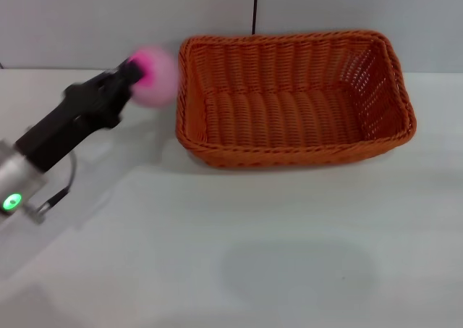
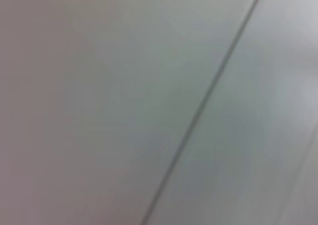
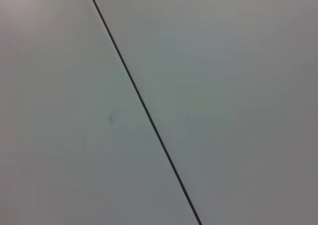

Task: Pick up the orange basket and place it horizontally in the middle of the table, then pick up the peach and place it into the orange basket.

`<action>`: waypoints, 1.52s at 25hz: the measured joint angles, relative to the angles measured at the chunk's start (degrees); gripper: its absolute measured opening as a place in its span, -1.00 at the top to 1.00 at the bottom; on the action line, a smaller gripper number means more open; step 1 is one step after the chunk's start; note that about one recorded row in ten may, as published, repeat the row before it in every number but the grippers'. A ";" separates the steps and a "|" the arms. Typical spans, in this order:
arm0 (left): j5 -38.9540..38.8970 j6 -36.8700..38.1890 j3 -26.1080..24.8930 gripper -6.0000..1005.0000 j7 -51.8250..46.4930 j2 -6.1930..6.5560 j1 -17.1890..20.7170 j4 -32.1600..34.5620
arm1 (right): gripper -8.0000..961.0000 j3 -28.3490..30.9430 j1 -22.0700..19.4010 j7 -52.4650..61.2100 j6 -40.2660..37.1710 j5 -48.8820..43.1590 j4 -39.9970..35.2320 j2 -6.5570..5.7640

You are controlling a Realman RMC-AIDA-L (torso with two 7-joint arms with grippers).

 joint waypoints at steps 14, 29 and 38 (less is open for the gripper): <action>0.09 4.91 4.25 0.73 -0.04 -0.46 -11.76 6.02 | 0.11 -0.02 0.54 0.00 0.10 -0.26 0.55 -0.02; -2.37 -3.86 -4.09 0.03 0.06 0.13 -5.25 5.35 | 0.11 -0.12 1.13 0.01 0.17 -0.31 0.65 0.05; -13.65 -13.80 -14.72 -0.60 8.31 -0.12 4.00 6.52 | 0.11 0.01 1.13 0.01 0.17 0.01 1.51 -0.02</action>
